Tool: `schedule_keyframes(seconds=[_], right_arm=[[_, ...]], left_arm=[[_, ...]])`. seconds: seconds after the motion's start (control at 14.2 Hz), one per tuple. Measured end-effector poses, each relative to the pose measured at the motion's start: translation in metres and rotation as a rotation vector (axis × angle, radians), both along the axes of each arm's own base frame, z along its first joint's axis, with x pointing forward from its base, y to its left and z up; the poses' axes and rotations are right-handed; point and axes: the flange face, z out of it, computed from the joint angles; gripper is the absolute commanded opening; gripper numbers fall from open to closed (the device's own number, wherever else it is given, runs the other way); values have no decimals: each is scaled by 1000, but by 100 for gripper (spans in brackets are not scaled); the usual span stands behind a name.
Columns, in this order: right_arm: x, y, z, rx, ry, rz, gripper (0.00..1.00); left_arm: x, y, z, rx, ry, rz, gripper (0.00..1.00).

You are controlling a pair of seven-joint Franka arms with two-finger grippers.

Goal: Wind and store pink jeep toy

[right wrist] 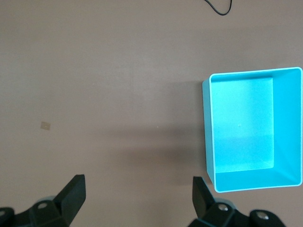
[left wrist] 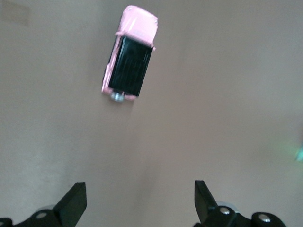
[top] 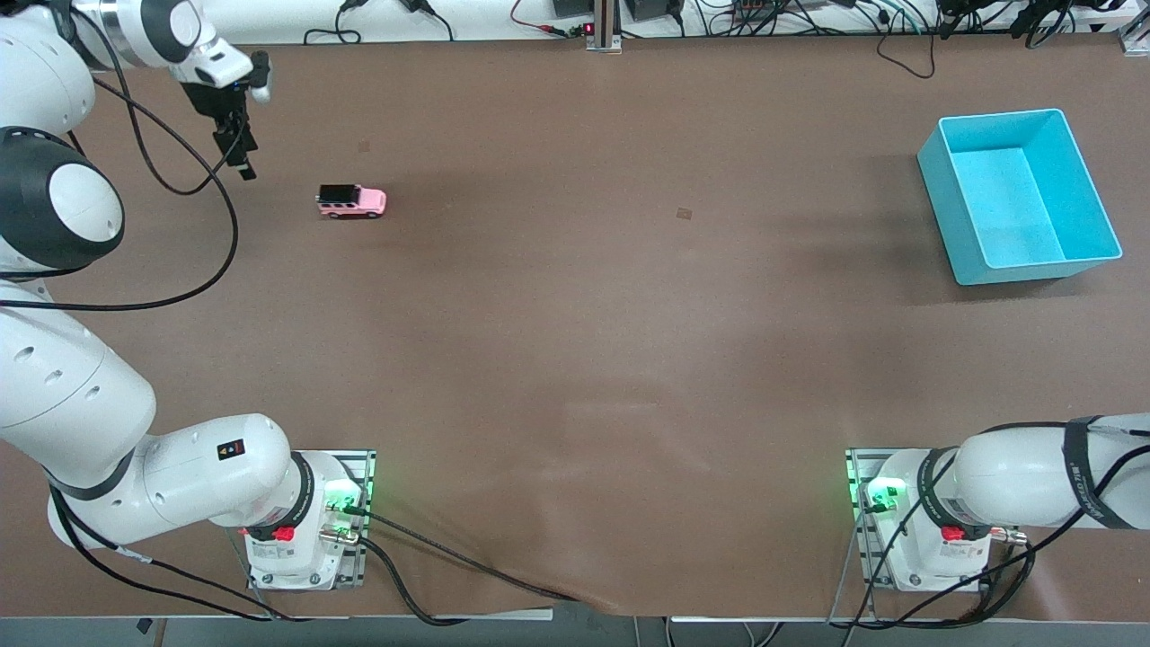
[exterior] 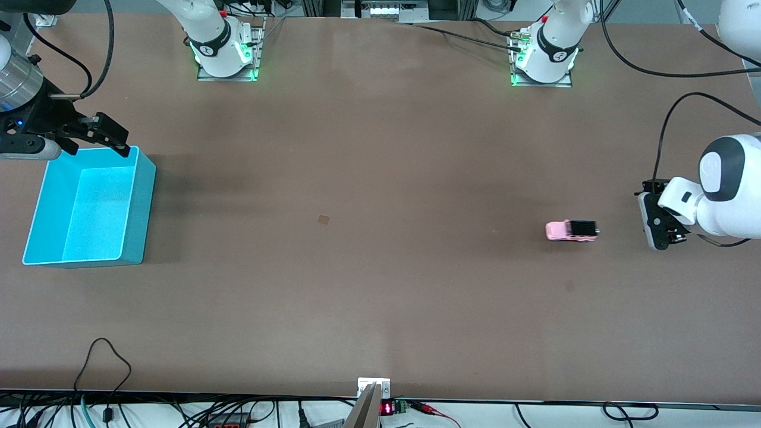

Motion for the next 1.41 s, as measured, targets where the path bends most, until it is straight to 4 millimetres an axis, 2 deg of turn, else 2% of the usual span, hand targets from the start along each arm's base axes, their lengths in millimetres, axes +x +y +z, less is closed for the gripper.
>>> schedule_keyframes(seconds=[0.21, 0.35, 0.57, 0.71, 0.85, 0.99, 1.13, 1.27, 1.41], right_arm=[[0, 0, 0, 0, 0, 0, 100], [0, 0, 0, 0, 0, 0, 100], [0, 0, 0, 0, 0, -1, 100], [0, -1, 0, 0, 0, -1, 100], [0, -1, 0, 0, 0, -1, 100], [0, -2, 0, 0, 0, -1, 100], [0, -2, 0, 0, 0, -2, 100], [0, -2, 0, 0, 0, -1, 100], [0, -2, 0, 0, 0, -1, 100]], left_arm=[[9, -49, 65, 68, 20, 173, 100], [9, -73, 102, 113, 30, 278, 100], [4, -103, 144, 182, 2, 420, 100], [-7, -128, 171, 247, -47, 525, 100], [-21, -145, 193, 292, -121, 647, 100], [-35, -147, 210, 290, -199, 814, 100], [-48, -134, 224, 266, -251, 986, 100], [-57, -119, 236, 249, -287, 1081, 100], [-61, -110, 240, 243, -297, 1112, 100]])
